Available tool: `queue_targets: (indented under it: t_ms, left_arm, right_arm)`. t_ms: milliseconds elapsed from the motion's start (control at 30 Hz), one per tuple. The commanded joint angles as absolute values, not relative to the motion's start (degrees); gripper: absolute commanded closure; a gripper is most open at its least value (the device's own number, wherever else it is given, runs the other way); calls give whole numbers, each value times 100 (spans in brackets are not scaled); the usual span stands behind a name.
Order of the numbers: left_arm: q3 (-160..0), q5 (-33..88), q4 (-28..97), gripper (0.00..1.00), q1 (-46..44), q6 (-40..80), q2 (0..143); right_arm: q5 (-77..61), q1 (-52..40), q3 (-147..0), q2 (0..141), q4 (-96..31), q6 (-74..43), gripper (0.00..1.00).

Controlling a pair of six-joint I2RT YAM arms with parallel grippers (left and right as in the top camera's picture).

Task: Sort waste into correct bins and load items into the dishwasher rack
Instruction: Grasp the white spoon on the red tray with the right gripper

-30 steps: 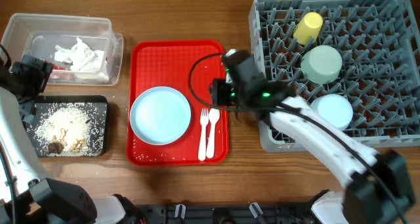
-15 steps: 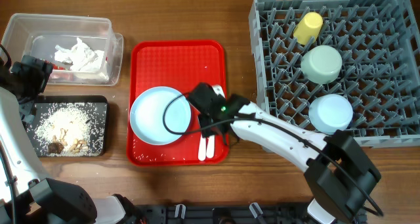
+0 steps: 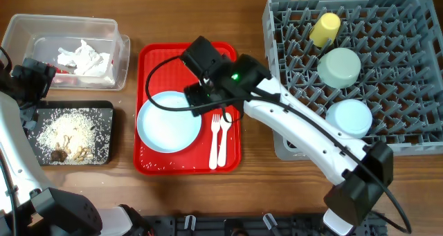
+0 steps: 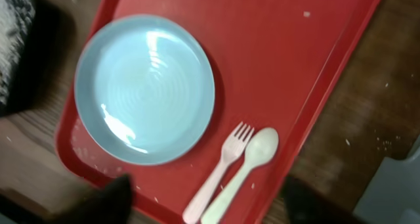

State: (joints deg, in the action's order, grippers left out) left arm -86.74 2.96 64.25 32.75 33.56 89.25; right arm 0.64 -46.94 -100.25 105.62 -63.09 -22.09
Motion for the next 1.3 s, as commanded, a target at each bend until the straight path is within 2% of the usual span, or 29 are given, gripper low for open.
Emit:
queue_targets:
  t_ms: [0, 133, 300, 667, 867, 1000, 1267]
  left_arm:
    - [-8696, 320, 6414, 0, 3301, 3347, 8914]
    - [-8696, 320, 6414, 0, 3301, 3347, 8914]
    - [-8696, 320, 6414, 0, 3301, 3347, 8914]
    - [-8696, 320, 6414, 0, 3301, 3347, 8914]
    - [-8696, 320, 6414, 0, 3301, 3347, 8914]
    - [-8696, 320, 6414, 0, 3301, 3347, 8914]
    - [-8696, 320, 6414, 0, 3301, 3347, 8914]
  right_arm:
    - [388, -4718, -9539, 10652, -6442, -3518, 51]
    - [366, -4718, -8530, 10652, -6396, -4687, 55]
    - [-268, -4724, -7540, 10652, -5437, -4351, 53]
    - [10, -4783, -7358, 11437, -4971, -4678, 54]
    - [19, -4783, -7358, 11594, -5000, -4665, 61]
    - [123, -4783, -7356, 11594, -4967, -4665, 84]
    - [121, -4716, -7557, 11587, -5085, -4633, 88]
